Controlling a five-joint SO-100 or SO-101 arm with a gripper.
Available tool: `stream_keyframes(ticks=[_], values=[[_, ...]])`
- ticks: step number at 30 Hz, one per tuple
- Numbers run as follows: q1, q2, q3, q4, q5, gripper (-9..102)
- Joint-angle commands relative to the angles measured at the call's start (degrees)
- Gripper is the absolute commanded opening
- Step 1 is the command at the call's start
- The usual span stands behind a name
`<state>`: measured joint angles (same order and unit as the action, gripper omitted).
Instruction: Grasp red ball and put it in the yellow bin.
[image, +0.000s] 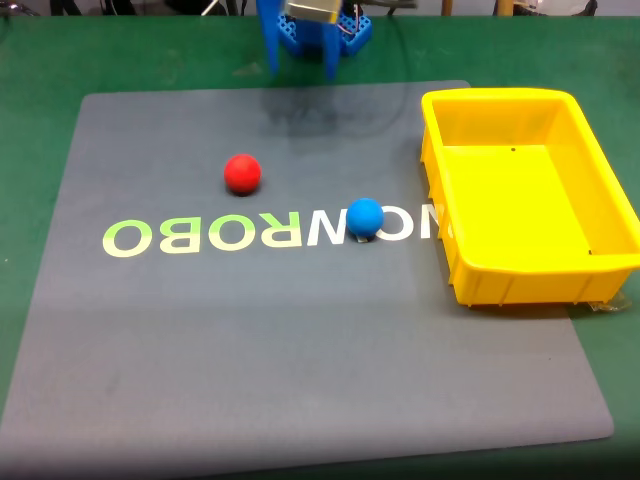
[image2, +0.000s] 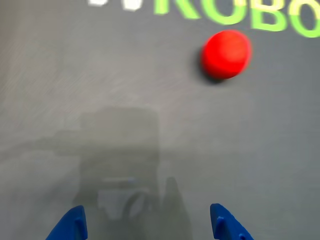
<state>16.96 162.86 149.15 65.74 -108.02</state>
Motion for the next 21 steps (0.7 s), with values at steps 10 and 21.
stream_keyframes(ticks=[10,21], values=[[9.4,-36.6,-19.0,-19.7,-2.4,28],[9.2,-52.9,-28.7,-22.5,-0.1,29]])
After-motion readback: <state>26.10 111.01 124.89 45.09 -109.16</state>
